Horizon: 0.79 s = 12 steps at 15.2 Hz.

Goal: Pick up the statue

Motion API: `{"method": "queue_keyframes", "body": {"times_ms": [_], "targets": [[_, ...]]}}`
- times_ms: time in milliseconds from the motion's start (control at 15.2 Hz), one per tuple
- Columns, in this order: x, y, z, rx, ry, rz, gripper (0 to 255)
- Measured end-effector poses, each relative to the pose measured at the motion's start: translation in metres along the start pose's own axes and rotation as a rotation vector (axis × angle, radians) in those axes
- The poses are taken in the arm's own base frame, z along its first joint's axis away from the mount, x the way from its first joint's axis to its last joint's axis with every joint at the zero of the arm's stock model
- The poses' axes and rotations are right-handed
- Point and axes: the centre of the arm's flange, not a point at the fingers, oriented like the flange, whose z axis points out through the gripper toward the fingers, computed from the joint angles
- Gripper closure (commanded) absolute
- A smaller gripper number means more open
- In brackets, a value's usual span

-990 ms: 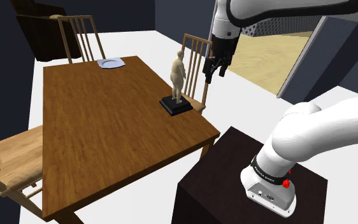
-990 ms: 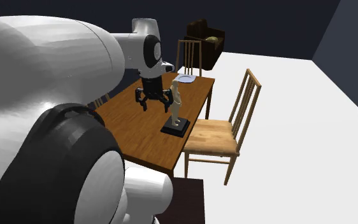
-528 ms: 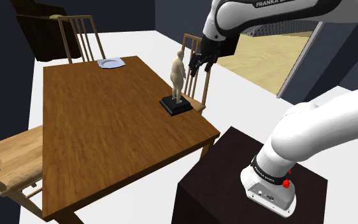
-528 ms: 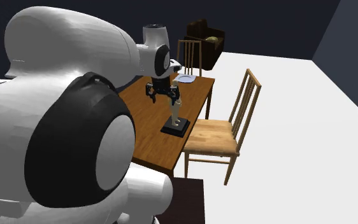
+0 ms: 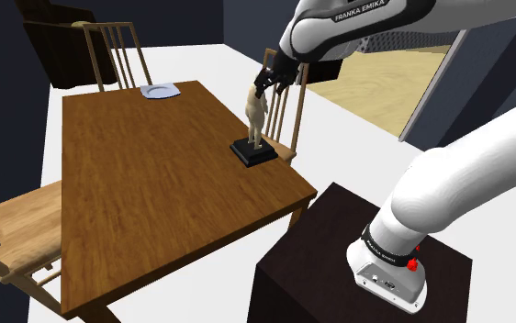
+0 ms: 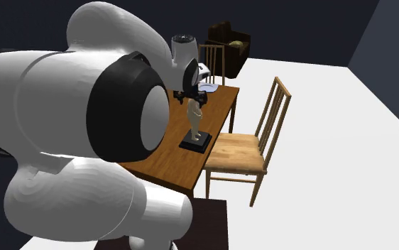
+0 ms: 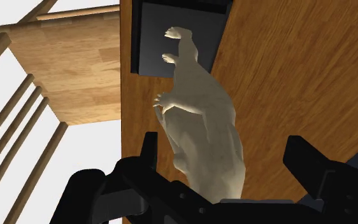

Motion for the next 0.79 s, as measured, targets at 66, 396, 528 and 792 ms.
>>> {"method": "queue_keyframes", "body": {"times_ms": [66,396,528,792], "targets": [[0.001,0.0,0.005,0.001,0.008,0.002,0],[-0.008,0.004,0.028,0.002,0.015,0.004,0],[-0.011,0.005,0.033,0.002,0.016,0.004,255],[-0.012,0.005,0.035,0.002,0.018,0.003,255]]}}
